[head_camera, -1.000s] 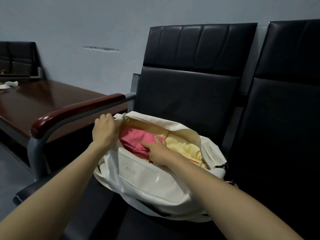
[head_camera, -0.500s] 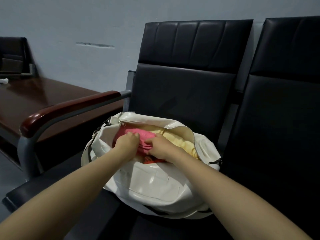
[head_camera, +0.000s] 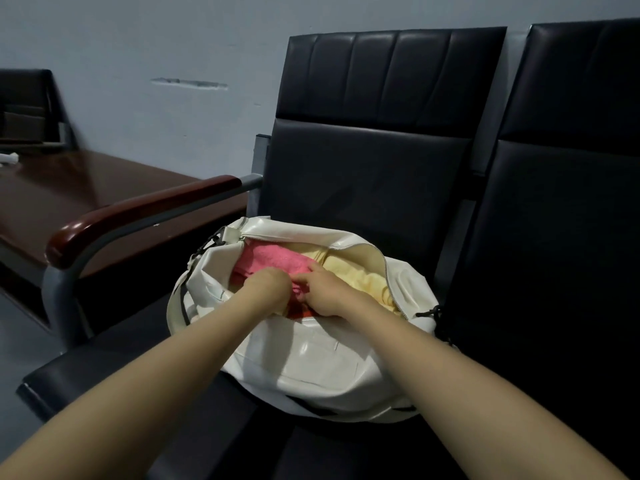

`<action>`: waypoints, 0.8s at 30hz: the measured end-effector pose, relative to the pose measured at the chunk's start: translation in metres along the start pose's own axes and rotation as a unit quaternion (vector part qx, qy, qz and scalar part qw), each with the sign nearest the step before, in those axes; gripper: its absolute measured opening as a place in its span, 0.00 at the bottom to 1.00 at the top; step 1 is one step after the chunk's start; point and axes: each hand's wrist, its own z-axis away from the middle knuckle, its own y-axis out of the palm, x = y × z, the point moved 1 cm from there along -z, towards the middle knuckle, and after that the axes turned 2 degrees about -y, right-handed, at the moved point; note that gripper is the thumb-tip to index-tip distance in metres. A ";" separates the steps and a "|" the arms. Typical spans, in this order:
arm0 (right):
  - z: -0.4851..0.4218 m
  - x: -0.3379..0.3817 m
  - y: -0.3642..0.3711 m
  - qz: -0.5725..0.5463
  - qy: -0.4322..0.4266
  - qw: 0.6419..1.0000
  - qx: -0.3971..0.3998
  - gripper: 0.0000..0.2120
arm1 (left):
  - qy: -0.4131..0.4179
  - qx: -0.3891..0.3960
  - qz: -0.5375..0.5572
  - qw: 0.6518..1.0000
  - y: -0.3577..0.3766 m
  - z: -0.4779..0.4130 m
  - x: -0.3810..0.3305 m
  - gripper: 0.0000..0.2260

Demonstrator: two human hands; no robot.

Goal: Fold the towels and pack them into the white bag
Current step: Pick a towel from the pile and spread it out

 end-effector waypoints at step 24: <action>0.594 -0.198 -0.089 -0.042 0.439 0.879 -0.182 0.16 | 0.356 0.028 0.238 0.903 -0.050 0.270 -0.404 0.13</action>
